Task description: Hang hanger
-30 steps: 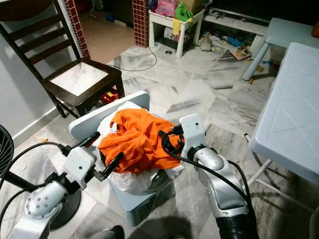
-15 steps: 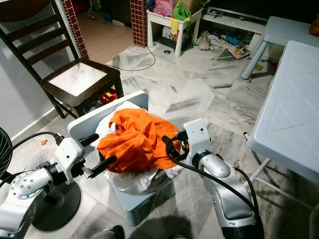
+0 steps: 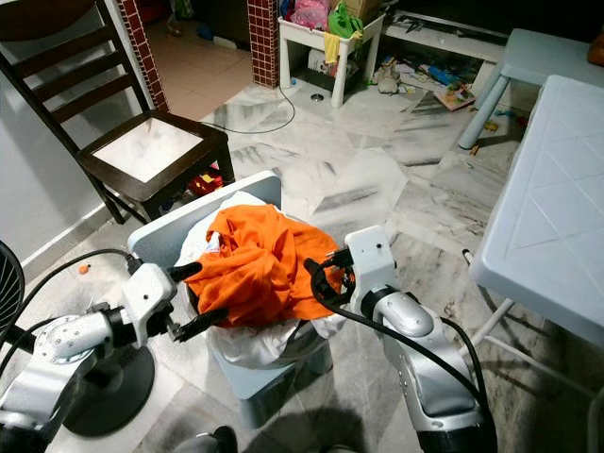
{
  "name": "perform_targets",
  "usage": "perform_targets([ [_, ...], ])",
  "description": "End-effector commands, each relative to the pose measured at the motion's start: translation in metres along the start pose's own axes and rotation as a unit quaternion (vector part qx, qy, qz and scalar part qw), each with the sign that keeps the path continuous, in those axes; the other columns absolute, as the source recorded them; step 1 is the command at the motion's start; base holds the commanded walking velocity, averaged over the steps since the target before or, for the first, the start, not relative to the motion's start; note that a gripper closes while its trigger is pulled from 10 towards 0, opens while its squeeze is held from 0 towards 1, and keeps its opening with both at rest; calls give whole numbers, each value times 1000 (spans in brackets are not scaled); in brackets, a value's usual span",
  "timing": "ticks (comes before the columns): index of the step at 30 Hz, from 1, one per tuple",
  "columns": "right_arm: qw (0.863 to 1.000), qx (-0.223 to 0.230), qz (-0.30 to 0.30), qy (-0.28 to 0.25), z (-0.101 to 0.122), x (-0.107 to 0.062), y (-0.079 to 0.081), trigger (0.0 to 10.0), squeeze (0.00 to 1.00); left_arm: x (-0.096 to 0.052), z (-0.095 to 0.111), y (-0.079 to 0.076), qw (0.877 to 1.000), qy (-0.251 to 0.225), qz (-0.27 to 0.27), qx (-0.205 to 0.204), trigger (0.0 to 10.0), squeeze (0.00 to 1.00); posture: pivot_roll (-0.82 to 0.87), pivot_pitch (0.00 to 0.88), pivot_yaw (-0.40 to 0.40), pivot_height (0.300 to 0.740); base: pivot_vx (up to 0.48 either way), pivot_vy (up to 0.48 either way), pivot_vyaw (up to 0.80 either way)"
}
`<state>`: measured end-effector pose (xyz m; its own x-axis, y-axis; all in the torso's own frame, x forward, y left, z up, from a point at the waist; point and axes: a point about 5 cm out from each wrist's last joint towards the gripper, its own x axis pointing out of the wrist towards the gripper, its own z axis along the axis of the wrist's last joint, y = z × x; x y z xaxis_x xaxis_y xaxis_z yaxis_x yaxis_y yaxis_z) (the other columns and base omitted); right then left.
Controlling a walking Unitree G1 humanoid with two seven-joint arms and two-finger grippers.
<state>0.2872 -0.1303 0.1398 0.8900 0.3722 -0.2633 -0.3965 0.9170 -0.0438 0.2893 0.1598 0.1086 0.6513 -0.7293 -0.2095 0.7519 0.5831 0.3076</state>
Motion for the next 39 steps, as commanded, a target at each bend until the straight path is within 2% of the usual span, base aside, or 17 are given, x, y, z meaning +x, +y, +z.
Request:
perform_targets([
  [1, 1000, -2, 1, -4, 3, -2, 1, 10000, 0, 3, -2, -2, 1000, 5, -4, 6, 10000, 0, -61, 193, 7, 740, 0, 0, 0],
  [2, 1000, -2, 2, -4, 3, -3, 2, 10000, 0, 10, 1, -1, 1000, -2, -2, 7, 10000, 0, -62, 194, 6, 740, 0, 0, 0],
  [9, 1000, -2, 2, -2, 4, -4, 3, 10000, 0, 30, 3, -1, 1000, -11, -12, 8, 10000, 0, -72, 207, 10, 740, 0, 0, 0],
  [10, 1000, -2, 1, -2, 4, -4, 3, 10000, 0, 31, 2, -2, 1000, -10, -16, 7, 7804, 0, -73, 211, 12, 740, 0, 0, 0],
  [11, 1000, -1, 1, -1, 3, -5, 3, 10000, 0, 32, 0, -3, 1000, -10, -24, 5, 4431, 0, -73, 214, 14, 740, 0, 0, 0],
  [12, 1000, 0, 0, 0, 3, -6, 4, 10000, 0, 33, 0, -4, 1000, -11, -27, 2, 0, 0, -74, 217, 15, 740, 0, 0, 0],
  [21, 1000, 1, 0, 3, 2, -8, 5, 10000, 0, 35, -4, -12, 999, -9, -38, 0, 0, 0, -71, 224, 19, 740, 0, 0, 0],
  [22, 1000, 2, 1, 3, 2, -7, 5, 10000, 0, 34, -9, -12, 999, 0, -39, 6, 6824, 0, -68, 225, 20, 740, 0, 0, 0],
  [24, 1000, 2, 1, 3, 2, -7, 6, 10000, 0, 33, -10, -12, 999, 4, -39, 7, 6824, 0, -67, 224, 20, 740, 0, 0, 0],
  [25, 1000, 2, 1, 4, 2, -7, 6, 10000, 0, 32, -12, -12, 999, 8, -40, 11, 10000, 0, -65, 224, 22, 740, 0, 0, 0],
  [33, 1000, 5, 2, 5, 1, -7, 7, 10000, 0, 24, -21, -10, 998, 30, -51, 32, 10000, 0, -61, 222, 25, 740, 0, 0, 0],
  [34, 1000, 5, 2, 5, 1, -6, 7, 10000, 0, 24, -23, -10, 998, 33, -52, 33, 6745, 0, -61, 221, 25, 740, 0, 0, 0],
  [35, 1000, 5, 2, 5, 1, -6, 8, 10000, 0, 23, -24, -10, 997, 35, -53, 33, 4549, 0, -61, 221, 25, 740, 0, 0, 0],
  [36, 1000, 5, 2, 5, 1, -6, 8, 10000, 0, 23, -24, -10, 997, 35, -53, 33, 4549, 0, -61, 221, 25, 740, 0, 0, 0],
  [37, 1000, 5, 3, 4, 1, -6, 8, 10000, 0, 24, -24, -9, 997, 35, -53, 33, 0, 0, -61, 220, 26, 740, 0, 0, 0],
  [39, 1000, 6, 3, 4, 1, -6, 8, 10000, 0, 24, -24, -9, 997, 35, -53, 32, 0, 0, -61, 218, 26, 740, 0, 0, 0],
])
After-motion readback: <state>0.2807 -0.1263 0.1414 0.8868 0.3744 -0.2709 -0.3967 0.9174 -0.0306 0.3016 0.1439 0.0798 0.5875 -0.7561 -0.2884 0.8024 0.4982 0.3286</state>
